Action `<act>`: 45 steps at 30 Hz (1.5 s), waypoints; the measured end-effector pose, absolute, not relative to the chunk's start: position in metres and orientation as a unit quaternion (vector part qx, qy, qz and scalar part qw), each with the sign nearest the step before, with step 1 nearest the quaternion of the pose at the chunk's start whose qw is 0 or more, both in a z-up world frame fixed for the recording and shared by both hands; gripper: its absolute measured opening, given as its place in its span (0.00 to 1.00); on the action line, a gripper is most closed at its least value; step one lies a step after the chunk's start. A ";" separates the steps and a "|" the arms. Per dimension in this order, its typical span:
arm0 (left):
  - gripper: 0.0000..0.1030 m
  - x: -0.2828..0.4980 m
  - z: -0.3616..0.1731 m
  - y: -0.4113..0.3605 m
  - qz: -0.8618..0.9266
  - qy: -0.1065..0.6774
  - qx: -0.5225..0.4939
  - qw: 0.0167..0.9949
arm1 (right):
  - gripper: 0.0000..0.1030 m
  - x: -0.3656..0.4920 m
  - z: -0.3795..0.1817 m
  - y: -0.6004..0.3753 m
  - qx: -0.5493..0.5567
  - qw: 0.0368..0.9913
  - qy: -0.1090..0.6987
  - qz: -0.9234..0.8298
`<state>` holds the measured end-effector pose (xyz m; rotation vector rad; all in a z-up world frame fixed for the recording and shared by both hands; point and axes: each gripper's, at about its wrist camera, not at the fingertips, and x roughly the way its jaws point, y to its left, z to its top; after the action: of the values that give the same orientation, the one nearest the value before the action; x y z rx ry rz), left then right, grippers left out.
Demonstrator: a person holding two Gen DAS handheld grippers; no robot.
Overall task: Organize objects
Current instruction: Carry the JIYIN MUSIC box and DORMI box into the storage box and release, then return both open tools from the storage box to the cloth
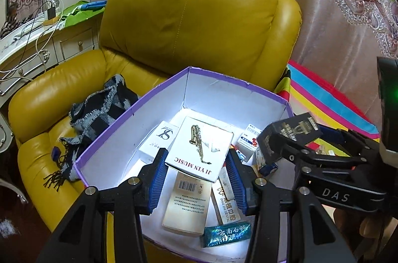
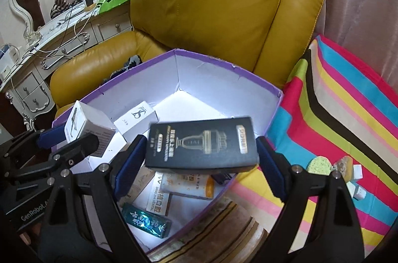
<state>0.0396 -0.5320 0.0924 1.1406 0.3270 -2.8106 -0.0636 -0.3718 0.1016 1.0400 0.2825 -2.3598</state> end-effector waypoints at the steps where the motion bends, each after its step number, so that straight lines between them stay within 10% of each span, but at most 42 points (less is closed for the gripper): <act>1: 0.47 0.039 0.092 -0.532 -0.920 0.107 0.375 0.045 | 0.89 -0.064 0.100 -0.370 0.387 0.269 0.104 -0.876; 45: 0.62 0.035 0.107 -0.413 -0.918 0.027 0.395 -0.019 | 0.92 -0.046 0.059 -0.150 0.418 0.121 -0.014 -0.900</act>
<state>0.0354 -0.4135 0.1068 1.2556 0.0874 -2.9207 -0.0463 -0.1495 0.0590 1.2199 -0.0417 -2.6304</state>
